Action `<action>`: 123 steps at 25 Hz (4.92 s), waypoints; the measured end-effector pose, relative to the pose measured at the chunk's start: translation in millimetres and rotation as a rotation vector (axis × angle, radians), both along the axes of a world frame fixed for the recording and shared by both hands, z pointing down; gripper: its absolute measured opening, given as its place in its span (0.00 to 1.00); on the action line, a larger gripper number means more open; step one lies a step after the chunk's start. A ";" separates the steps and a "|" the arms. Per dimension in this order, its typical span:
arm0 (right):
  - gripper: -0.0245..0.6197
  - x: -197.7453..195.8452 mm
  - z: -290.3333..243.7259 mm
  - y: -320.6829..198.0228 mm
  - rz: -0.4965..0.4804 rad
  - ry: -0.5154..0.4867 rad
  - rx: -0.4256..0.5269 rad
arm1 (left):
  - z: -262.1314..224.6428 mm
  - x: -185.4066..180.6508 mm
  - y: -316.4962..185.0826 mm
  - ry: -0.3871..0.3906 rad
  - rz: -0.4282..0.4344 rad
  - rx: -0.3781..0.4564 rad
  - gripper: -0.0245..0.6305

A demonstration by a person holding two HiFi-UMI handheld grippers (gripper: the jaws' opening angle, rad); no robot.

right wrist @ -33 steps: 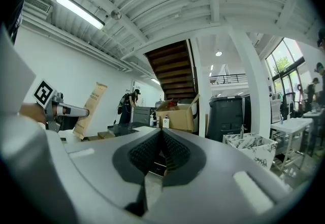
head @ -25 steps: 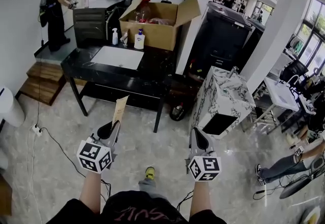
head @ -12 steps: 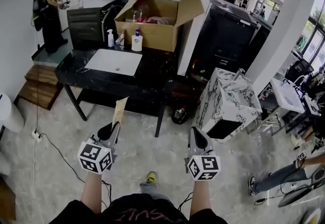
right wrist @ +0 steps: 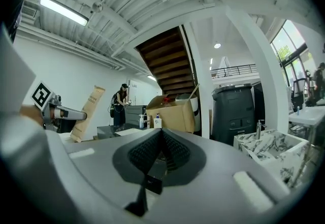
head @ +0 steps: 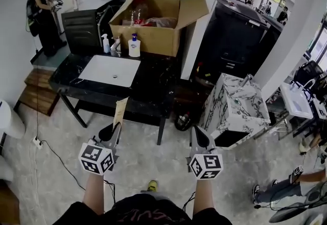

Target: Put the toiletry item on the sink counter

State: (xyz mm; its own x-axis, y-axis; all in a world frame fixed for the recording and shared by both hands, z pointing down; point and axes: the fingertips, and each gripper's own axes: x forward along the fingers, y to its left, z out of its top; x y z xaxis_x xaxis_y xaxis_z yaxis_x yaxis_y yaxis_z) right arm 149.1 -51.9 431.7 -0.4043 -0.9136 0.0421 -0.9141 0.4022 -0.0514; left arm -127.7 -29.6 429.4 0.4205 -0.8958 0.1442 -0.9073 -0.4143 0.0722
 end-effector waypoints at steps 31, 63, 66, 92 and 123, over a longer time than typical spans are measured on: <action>0.06 -3.8 0.5 -177.3 -0.055 -0.040 0.005 | -8.5 20.1 -172.6 -0.015 -0.002 0.000 0.08; 0.06 -64.2 1.0 -351.6 0.183 -0.002 -0.043 | 31.7 -27.0 -402.0 0.068 0.223 -0.131 0.08; 0.06 -60.8 2.9 -354.7 0.201 0.001 -0.048 | 37.5 -24.3 -410.4 0.068 0.238 -0.146 0.08; 0.06 -28.3 -7.9 -411.4 0.118 -0.040 -0.010 | 81.9 17.5 -450.8 -0.005 0.187 -0.287 0.09; 0.06 -3.5 21.4 -411.9 0.141 -0.041 -0.071 | 203.8 34.6 -445.6 -0.147 0.155 -0.583 0.10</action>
State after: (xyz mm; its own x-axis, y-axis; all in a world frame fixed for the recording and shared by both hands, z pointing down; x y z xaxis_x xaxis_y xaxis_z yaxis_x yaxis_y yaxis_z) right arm 145.6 -463.8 453.1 -0.2753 -0.9567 0.0941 -0.9577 0.2644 -0.1138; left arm -93.1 -475.2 633.2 0.4781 -0.5820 0.6578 -0.8573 -0.4720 0.2056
